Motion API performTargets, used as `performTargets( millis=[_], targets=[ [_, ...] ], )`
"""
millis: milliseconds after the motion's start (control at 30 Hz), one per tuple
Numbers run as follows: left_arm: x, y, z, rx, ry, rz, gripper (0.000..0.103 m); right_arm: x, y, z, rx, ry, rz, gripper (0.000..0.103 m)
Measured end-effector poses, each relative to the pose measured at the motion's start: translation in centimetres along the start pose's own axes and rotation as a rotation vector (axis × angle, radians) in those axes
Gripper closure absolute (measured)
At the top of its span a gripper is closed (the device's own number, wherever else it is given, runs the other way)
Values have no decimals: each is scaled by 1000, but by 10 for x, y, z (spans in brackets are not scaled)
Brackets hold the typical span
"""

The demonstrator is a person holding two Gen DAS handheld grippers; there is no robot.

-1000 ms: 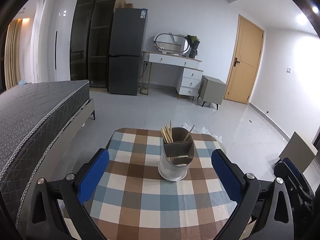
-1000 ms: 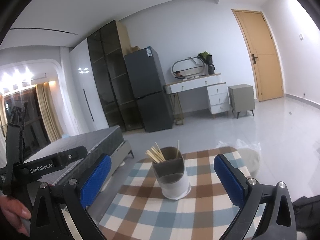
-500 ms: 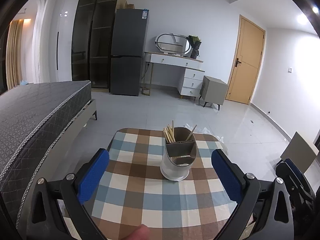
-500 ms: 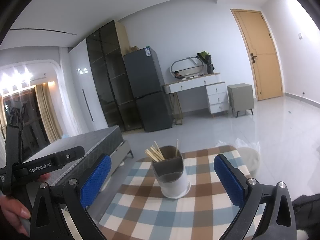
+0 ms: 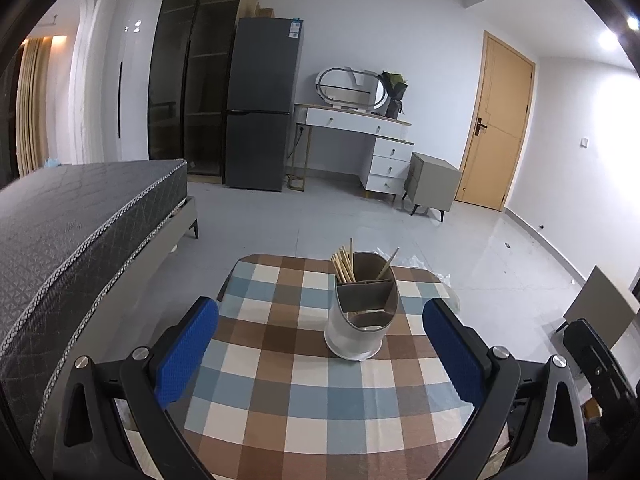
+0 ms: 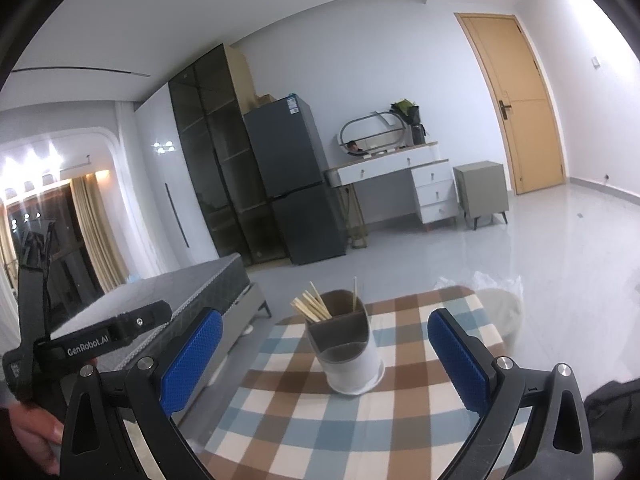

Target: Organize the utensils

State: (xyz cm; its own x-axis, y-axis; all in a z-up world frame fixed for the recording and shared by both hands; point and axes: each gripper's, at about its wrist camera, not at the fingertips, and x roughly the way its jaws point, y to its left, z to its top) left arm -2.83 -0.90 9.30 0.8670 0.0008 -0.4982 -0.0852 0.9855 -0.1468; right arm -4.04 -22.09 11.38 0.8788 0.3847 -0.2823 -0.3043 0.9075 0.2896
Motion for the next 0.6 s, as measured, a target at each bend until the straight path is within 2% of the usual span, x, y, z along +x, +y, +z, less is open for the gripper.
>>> performTargets(
  millis=[600],
  targets=[
    [0,4,0,-22,5,-38,3,-2,-2,-4,5,12,1,0]
  ],
)
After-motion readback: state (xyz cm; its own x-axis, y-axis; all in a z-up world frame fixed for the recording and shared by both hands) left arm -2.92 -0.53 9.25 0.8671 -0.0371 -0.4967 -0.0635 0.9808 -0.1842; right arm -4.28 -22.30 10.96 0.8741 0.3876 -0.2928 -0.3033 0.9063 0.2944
